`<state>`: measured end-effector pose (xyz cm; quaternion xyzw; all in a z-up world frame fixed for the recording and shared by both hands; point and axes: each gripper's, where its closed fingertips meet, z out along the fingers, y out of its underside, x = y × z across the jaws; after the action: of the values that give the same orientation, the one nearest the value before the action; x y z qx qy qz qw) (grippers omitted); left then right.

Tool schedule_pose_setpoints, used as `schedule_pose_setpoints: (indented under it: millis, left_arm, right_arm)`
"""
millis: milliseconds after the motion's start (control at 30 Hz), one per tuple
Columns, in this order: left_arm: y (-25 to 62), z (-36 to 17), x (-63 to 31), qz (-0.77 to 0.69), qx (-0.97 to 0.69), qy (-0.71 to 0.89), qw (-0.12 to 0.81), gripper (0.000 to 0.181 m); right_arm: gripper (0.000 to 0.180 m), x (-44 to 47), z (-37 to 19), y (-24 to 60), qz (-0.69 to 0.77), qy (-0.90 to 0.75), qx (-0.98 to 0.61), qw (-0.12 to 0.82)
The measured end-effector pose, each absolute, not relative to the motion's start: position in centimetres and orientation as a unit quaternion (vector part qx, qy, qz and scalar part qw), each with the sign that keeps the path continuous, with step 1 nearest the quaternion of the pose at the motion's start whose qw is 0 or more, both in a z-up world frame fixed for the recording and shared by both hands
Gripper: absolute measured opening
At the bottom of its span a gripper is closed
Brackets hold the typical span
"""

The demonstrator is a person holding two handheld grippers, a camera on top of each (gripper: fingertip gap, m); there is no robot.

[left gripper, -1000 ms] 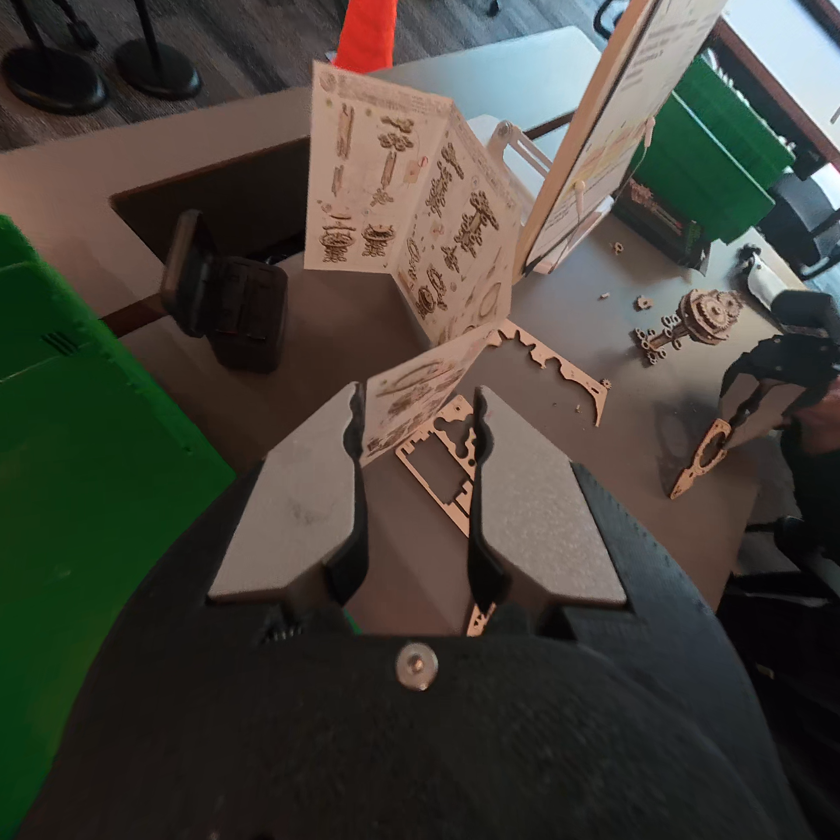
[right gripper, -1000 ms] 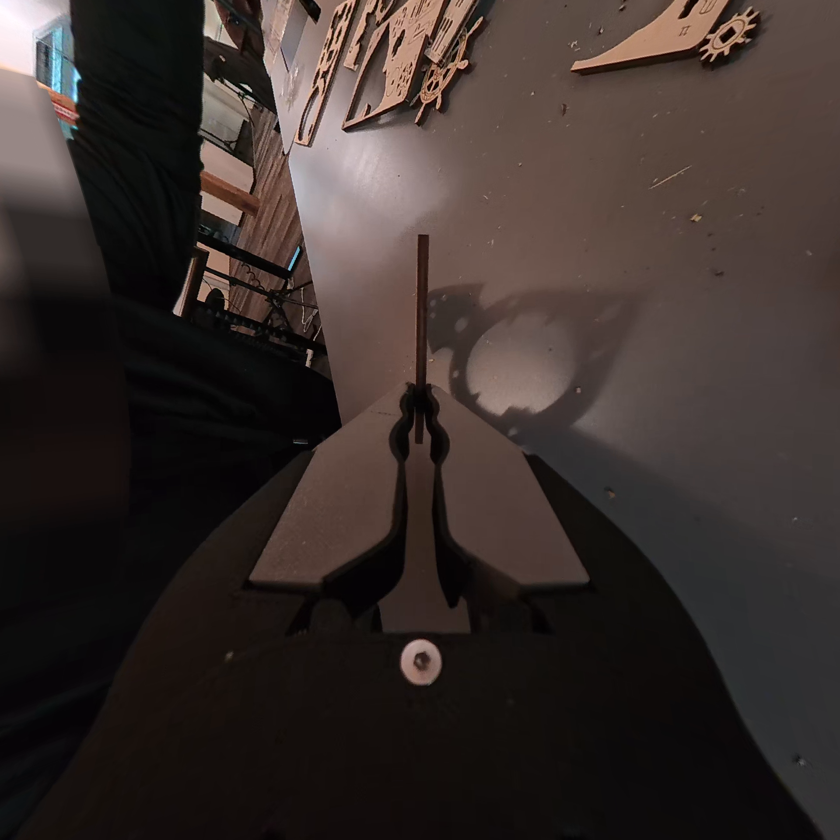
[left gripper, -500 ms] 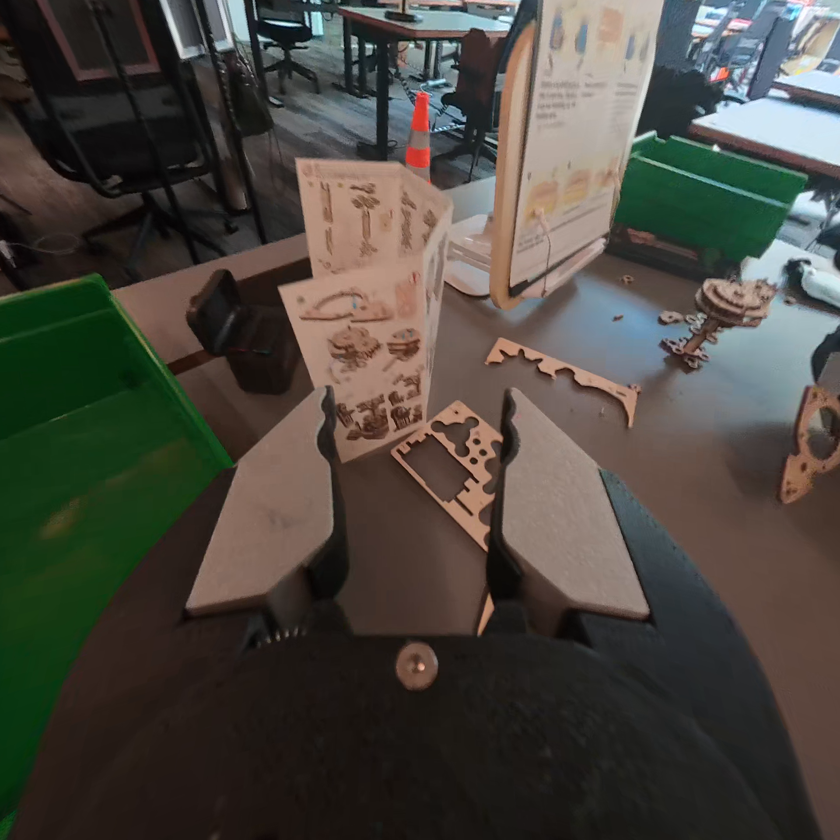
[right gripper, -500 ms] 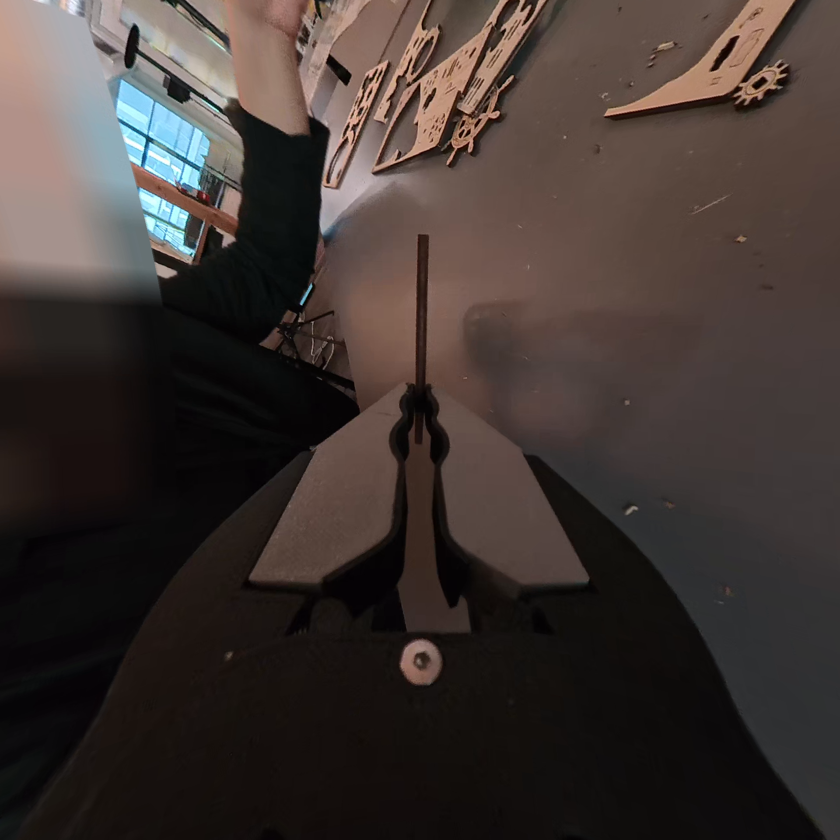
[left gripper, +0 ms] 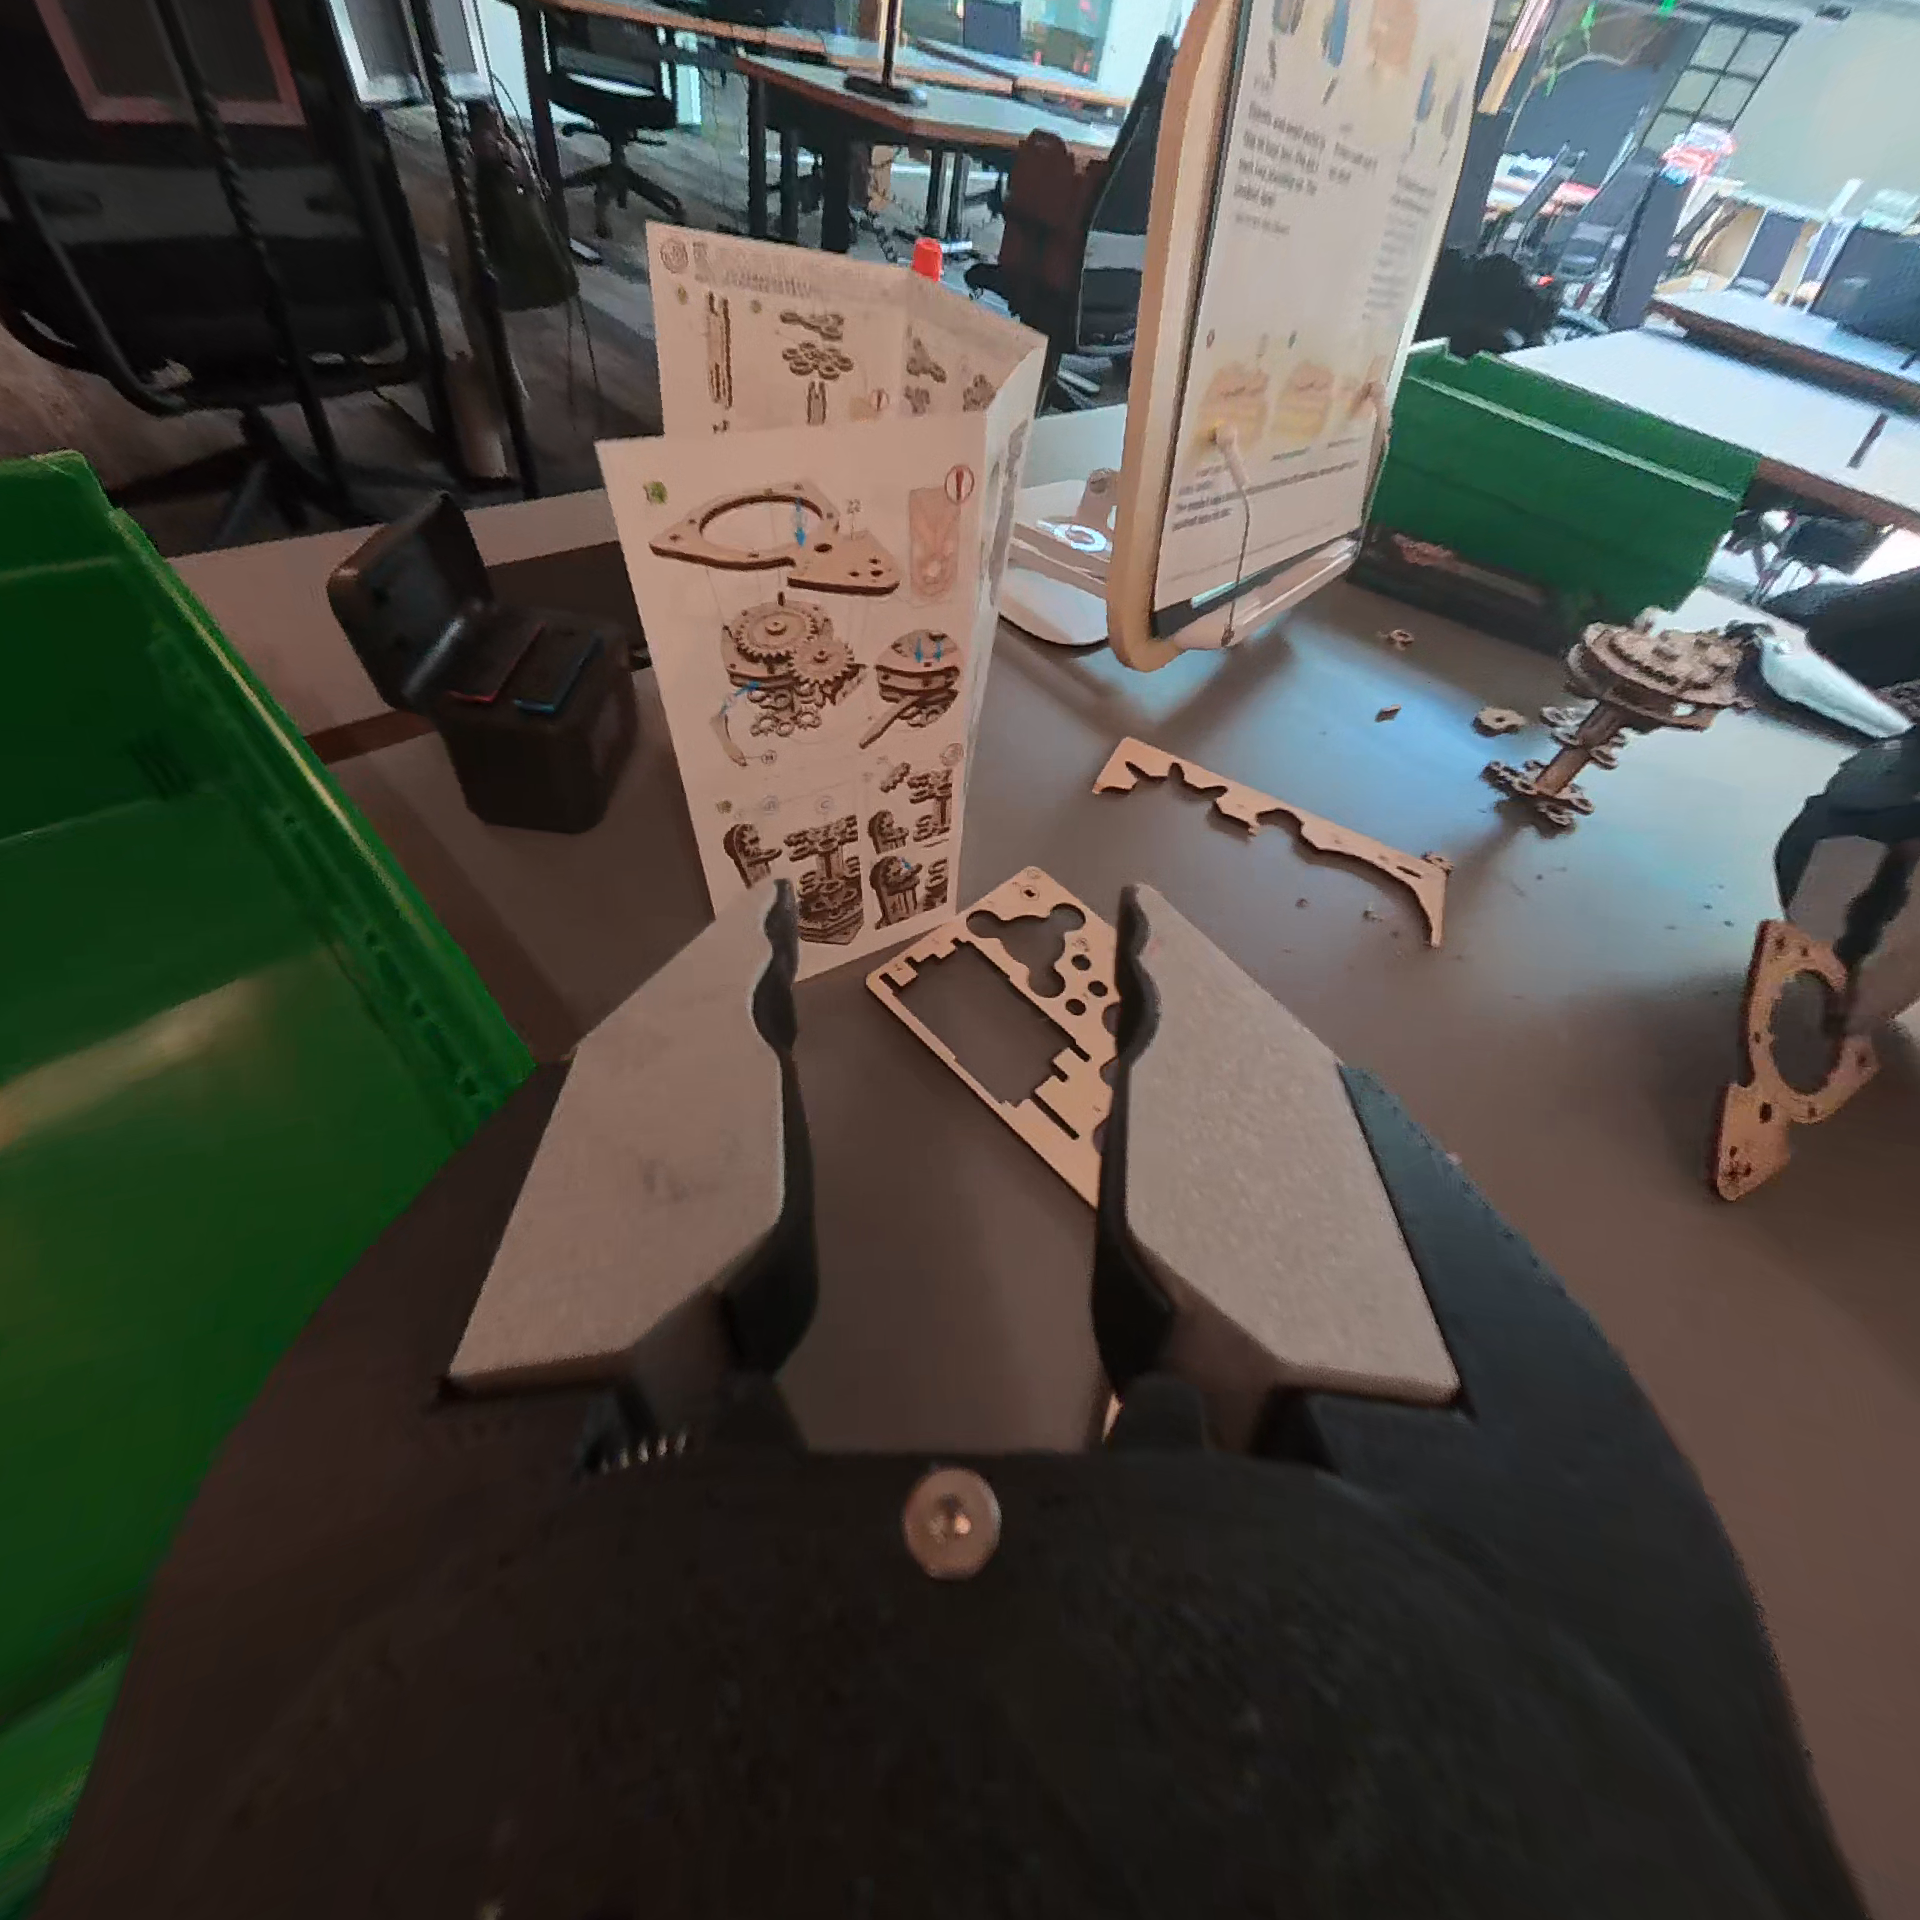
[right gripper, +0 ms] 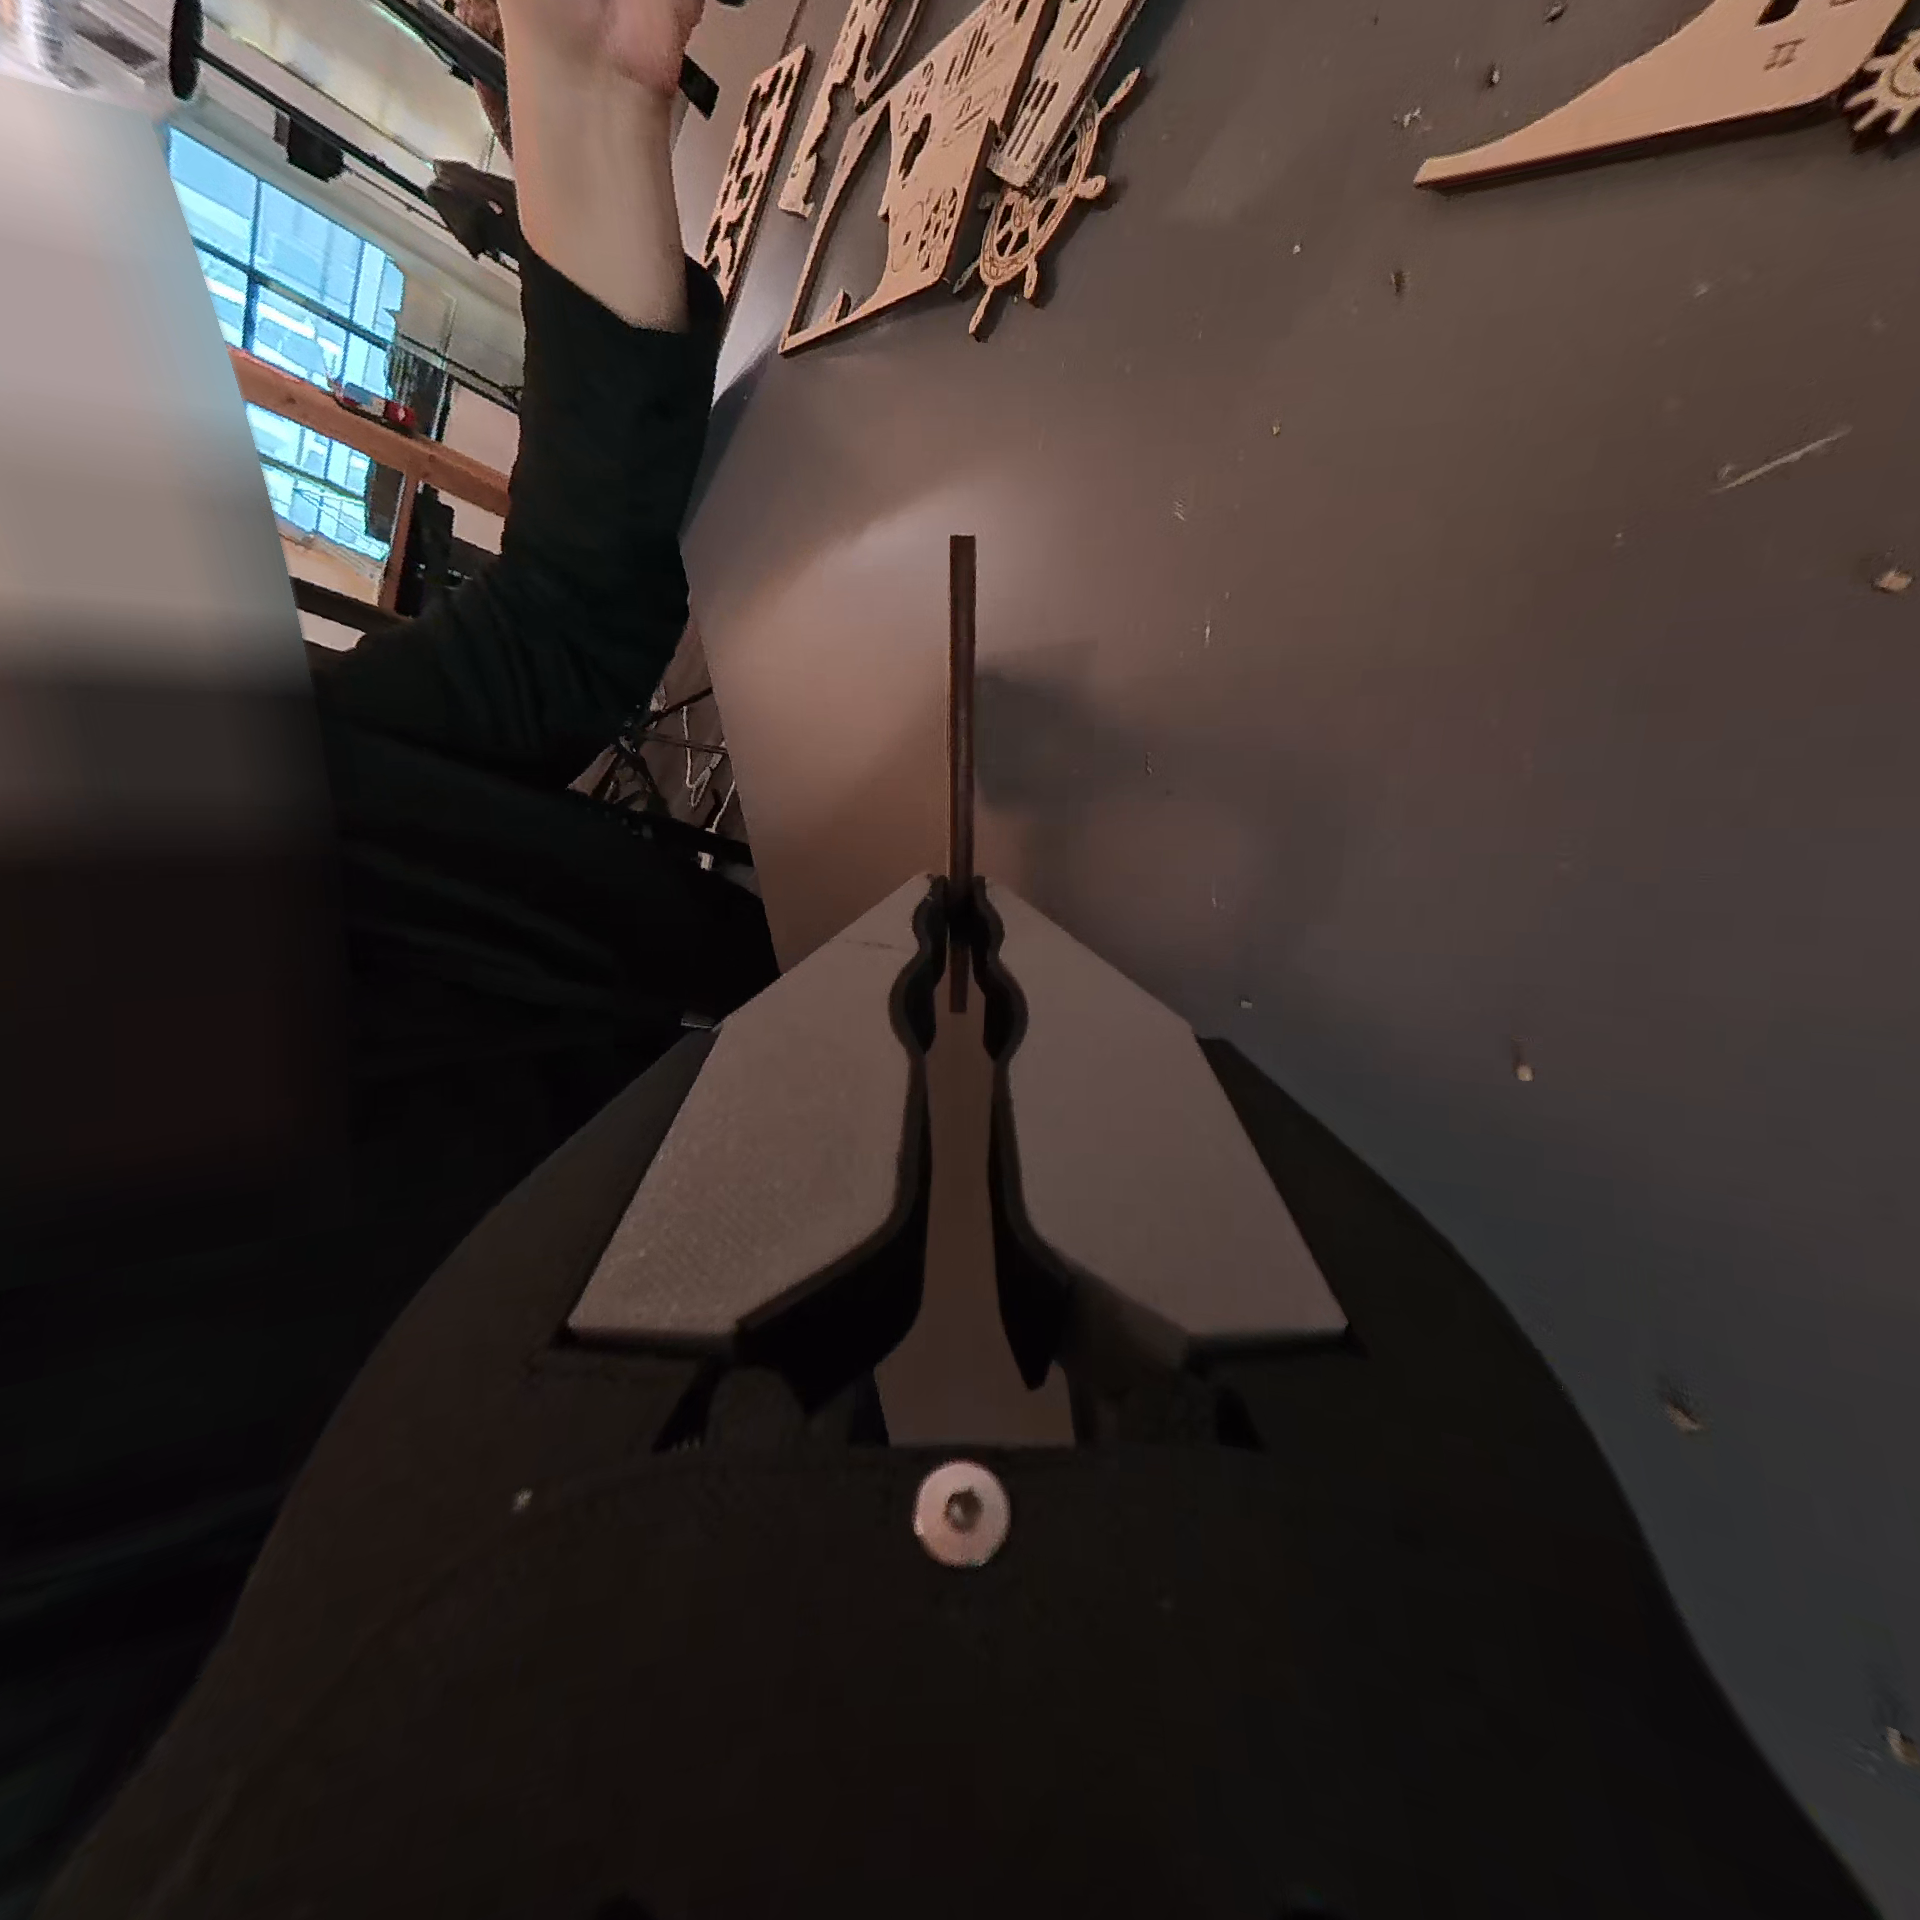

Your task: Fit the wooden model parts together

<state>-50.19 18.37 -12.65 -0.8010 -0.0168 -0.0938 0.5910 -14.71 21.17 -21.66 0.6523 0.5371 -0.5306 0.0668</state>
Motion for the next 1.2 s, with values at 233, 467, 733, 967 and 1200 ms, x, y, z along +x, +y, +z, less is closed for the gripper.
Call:
schedule_pose_setpoints:
  millis: [233, 467, 733, 967, 1200]
  left_arm:
    - [18.8, -14.0, -49.7, -0.066, -0.819, 0.003, 0.570, 0.058]
    - [18.8, -14.4, -50.0, -0.067, -0.821, 0.000, 0.567, 0.057]
    - [18.9, -15.0, -50.0, -0.082, -0.825, -0.004, 0.560, 0.056]
    - [18.9, -15.3, -50.0, -0.076, -0.830, -0.001, 0.553, 0.056]
    - [18.4, -14.7, -50.8, -0.084, -0.823, -0.018, 0.562, 0.056]
  right_arm:
    - [0.000, -15.6, -19.9, 20.5, -0.493, 0.658, 0.566, -0.063]
    - [0.034, -14.0, -21.8, 20.0, -0.179, 0.882, 0.317, -0.298]
    - [0.053, -11.5, -20.9, 20.6, -0.133, 0.854, 0.404, -0.300]
    - [0.038, -14.8, -21.0, 15.6, -0.321, 0.748, 0.542, -0.206]
    - [0.041, -16.0, -24.7, 15.6, -0.234, 0.770, 0.574, -0.149]
